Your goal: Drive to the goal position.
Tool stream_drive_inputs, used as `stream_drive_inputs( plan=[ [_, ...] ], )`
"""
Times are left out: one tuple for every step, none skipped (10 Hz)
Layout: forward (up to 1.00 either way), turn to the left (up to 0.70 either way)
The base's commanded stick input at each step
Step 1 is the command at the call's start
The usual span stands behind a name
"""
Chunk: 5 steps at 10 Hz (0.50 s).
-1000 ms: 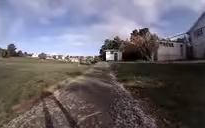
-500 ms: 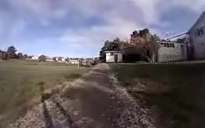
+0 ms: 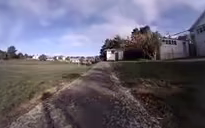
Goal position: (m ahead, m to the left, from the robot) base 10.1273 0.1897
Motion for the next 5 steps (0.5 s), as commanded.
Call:
stream_drive_inputs(
  plan=[
    [0.7, 0.0],
    [0.7, 0.0],
    [0.7, 0.0],
    [0.7, 0.0],
    [0.7, 0.0]
  ],
)
